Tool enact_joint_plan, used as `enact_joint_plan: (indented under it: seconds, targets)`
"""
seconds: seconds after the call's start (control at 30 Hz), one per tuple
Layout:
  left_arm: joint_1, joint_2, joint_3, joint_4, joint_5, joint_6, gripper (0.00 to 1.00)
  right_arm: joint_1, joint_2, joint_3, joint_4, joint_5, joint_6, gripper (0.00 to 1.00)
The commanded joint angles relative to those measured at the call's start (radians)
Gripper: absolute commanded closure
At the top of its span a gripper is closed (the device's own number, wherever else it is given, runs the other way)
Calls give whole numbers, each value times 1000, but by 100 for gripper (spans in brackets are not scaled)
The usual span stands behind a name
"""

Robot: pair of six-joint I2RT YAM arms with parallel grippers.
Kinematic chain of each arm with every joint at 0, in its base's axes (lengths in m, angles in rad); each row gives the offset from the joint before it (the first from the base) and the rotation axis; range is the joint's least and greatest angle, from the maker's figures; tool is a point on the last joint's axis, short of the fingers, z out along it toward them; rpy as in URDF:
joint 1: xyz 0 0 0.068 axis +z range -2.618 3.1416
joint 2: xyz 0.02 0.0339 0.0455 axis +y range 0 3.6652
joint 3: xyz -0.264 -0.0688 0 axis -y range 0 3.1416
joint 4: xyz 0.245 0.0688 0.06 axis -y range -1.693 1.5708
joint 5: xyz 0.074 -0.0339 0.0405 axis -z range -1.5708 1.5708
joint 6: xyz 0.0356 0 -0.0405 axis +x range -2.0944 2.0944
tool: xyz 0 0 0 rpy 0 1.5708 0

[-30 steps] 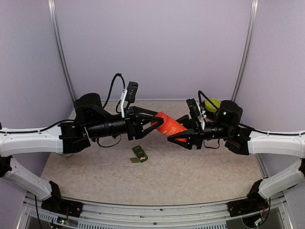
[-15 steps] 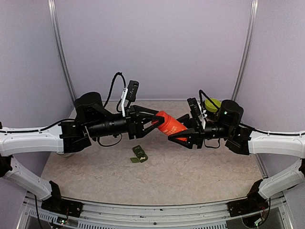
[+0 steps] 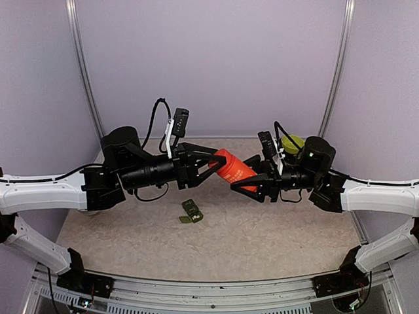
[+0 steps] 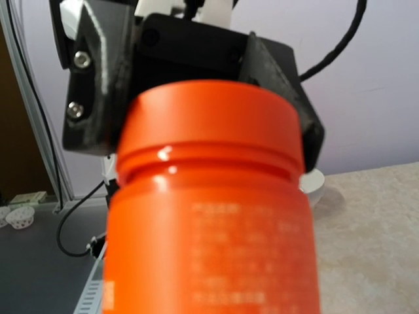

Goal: Sort the pills into containers
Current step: Close the lid of the pill bottle.

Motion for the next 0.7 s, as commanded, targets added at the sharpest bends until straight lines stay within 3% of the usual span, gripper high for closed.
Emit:
enact_joint_plan:
  seconds: [0.0, 0.23, 0.67]
  targets:
    - [-38, 36, -24, 26, 1, -65, 46, 34, 13, 19, 132, 31, 26, 100]
    - [-56, 56, -36, 88, -34, -154, 46, 45, -8, 15, 109, 121, -28, 100]
    - [-86, 61, -27, 54, -145, -171, 46, 55, -34, 8, 87, 319, -44, 100]
